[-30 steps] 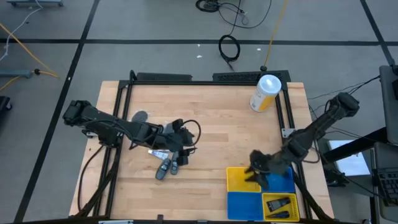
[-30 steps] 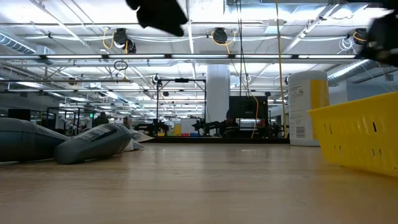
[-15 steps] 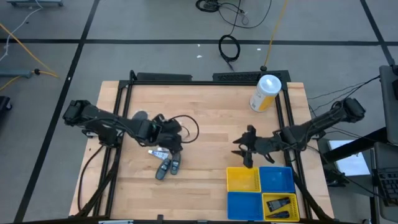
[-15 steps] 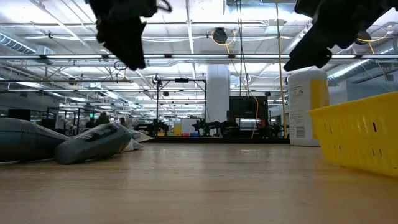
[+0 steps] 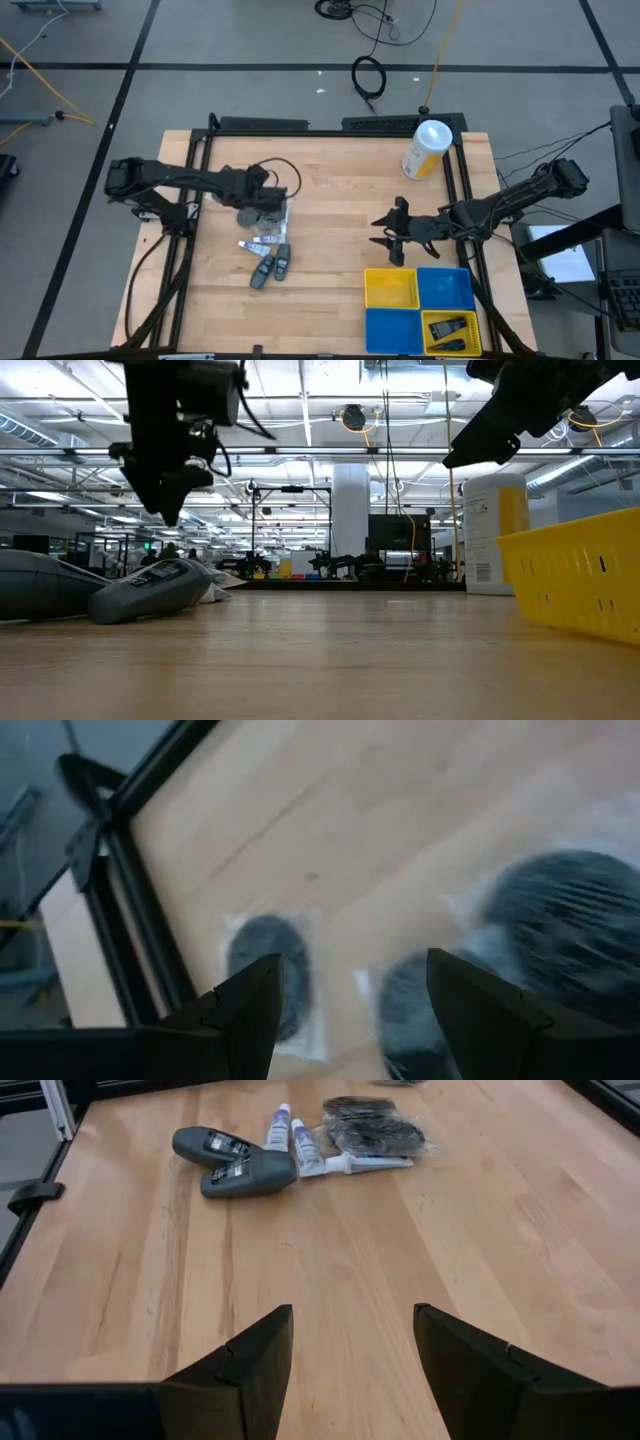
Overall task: Pick & Place Travel size toiletries
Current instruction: Put the black hairbrush into the top blue bin
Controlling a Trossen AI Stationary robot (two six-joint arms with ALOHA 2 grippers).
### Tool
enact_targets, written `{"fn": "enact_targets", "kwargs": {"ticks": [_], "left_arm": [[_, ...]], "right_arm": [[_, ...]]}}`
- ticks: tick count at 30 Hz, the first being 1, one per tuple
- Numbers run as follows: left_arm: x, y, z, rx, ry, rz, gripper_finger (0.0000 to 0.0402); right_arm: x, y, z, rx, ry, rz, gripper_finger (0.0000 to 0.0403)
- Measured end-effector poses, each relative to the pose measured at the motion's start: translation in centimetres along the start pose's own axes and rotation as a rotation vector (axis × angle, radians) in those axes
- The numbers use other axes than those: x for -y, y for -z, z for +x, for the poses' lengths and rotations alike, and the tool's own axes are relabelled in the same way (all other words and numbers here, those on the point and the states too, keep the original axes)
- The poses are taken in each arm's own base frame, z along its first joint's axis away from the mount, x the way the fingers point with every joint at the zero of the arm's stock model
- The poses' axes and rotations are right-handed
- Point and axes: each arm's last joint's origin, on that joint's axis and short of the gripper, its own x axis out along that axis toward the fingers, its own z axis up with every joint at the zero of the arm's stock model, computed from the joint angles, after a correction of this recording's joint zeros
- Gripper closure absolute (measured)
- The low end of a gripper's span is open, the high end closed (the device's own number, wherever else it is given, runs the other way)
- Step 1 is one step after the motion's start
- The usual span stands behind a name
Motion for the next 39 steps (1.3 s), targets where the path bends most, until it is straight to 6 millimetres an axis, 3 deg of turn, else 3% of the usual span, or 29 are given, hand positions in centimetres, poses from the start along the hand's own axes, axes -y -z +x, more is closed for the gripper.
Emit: {"fn": "enact_targets", "kwargs": {"ticks": [14,23,39], "left_arm": [[-3.1,-1.4,6.3,-0.172,0.016,-0.033,0.0161],[-3.4,-1.1,9.0,-0.186,0.117,-0.03,0.0161],[-4.0,0.1,10.8,-0.229,0.09,-0.045,0.0161]], "right_arm": [[0.0,0.0,0.0,0.0,-0.001,0.0,0.0202],[0.0,0.0,0.0,0.0,-0.001,0.0,0.0202],[0.0,0.0,0.0,0.0,-0.001,-0.016,0.0202]]}}
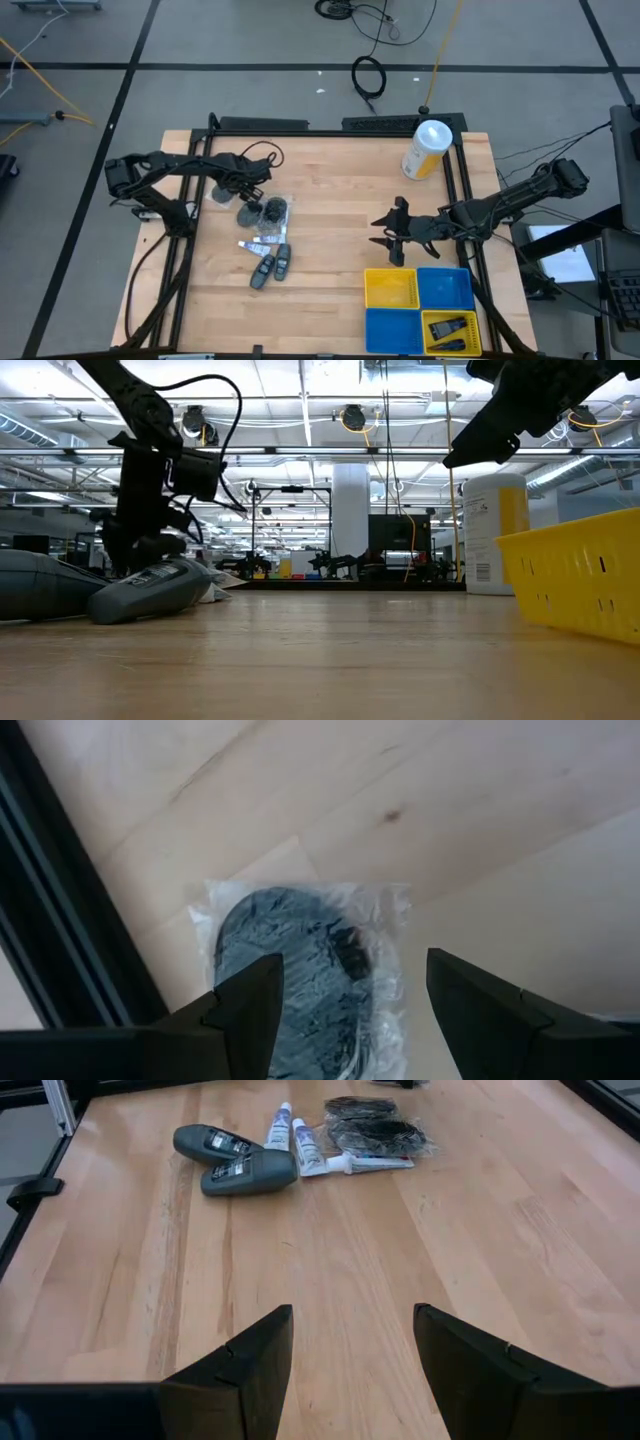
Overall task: Pick & Place Travel size toiletries
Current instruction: Put the black hairbrush into the top blue bin
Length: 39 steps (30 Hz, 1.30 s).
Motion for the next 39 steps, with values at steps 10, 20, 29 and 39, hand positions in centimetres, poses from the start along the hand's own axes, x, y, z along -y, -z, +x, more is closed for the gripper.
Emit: {"fn": "enact_targets", "kwargs": {"ticks": [10,20,29,39], "left_arm": [[0.04,0.62,1.05,0.01,0.005,-0.011,0.0161],[0.04,0.62,1.05,0.01,0.006,-0.014,0.017],[0.02,0.67,1.11,0.006,0.004,-0.017,0.0287],[0.08,0.72,1.11,-0.013,0.03,-0.037,0.0397]], "right_arm": [[0.0,0.0,0.0,0.0,0.0,-0.003,0.0202],[0.0,0.0,0.0,0.0,0.0,-0.003,0.0202],[0.0,0.0,0.0,0.0,0.0,-0.003,0.0202],[0.0,0.0,0.0,0.0,0.0,-0.003,0.0202]]}}
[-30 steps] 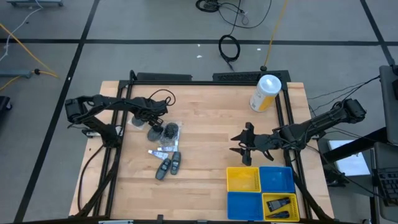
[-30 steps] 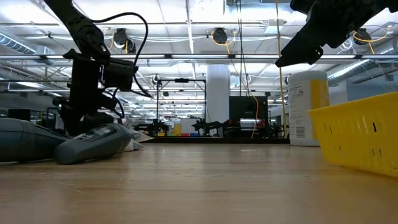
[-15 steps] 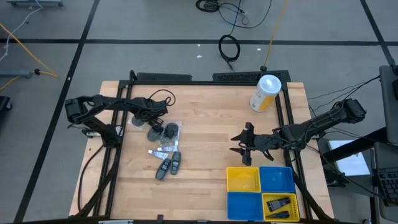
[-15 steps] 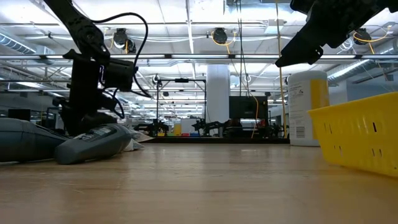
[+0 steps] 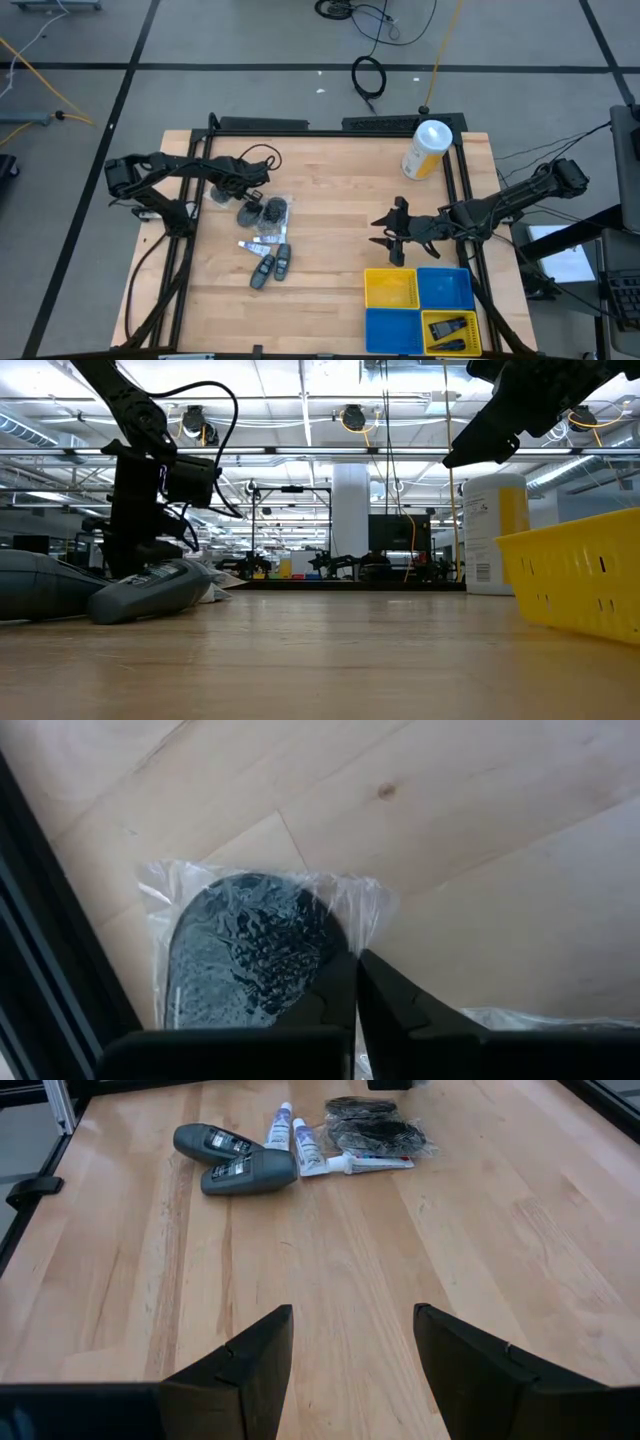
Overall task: Pick & Place Travel size toiletries
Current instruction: Put the black hairbrush into the top blue bin
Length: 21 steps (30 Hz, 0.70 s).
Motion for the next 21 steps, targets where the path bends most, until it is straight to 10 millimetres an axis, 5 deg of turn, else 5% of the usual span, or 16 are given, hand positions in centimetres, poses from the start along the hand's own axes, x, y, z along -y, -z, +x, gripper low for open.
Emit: {"fn": "enact_targets", "kwargs": {"ticks": [13,21], "left_arm": [[0.0,-0.1,-0.2,0.002,-0.004,0.009,0.0401],[0.5,-1.0,-3.0,0.044,0.027,0.05,0.0402]], "right_arm": [[0.0,0.0,0.0,0.0,0.001,-0.003,0.0202],[0.0,0.0,0.0,0.001,0.003,-0.004,0.0202]]}}
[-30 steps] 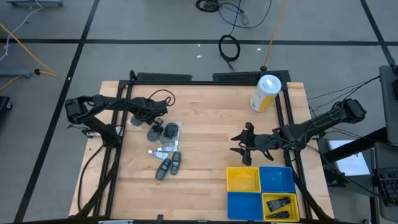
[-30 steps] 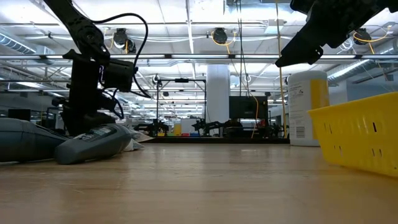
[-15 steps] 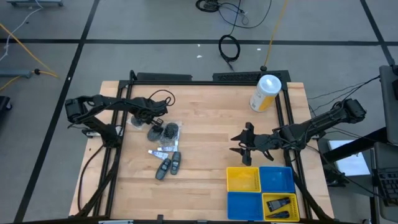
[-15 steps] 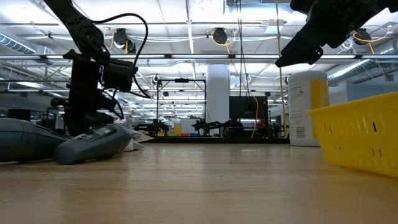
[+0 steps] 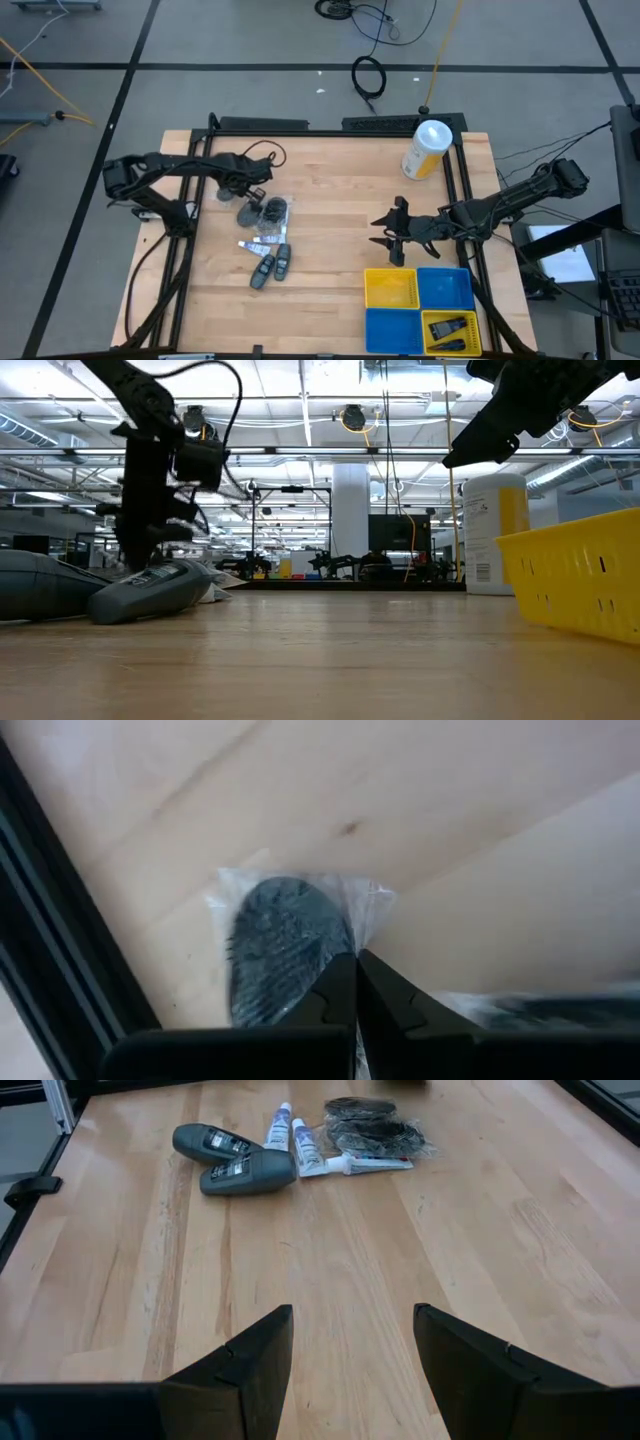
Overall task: Pick & Place Travel size toiletries
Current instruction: Put the black hairbrush into the top blue bin
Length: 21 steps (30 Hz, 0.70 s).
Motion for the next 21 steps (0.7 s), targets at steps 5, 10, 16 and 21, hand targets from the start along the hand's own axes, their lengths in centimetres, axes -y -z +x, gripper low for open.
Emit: {"fn": "enact_targets", "kwargs": {"ticks": [5,10,16,21], "left_arm": [[0.7,-1.0,-3.1,0.098,0.094,0.03,0.0402],[1.1,-1.3,-6.6,0.2,0.164,0.065,0.0402],[2.3,-1.1,-10.7,0.334,0.318,0.167,0.0402],[4.1,-0.8,-13.5,0.444,0.49,0.258,0.0402]], "right_arm": [[0.0,0.0,0.0,0.001,0.001,-0.007,0.0202],[0.0,0.0,0.0,0.001,0.001,-0.007,0.0202],[0.0,0.0,0.0,0.001,0.001,-0.023,0.0202],[-0.1,-0.2,0.0,0.017,-0.004,-0.025,0.0202]]}}
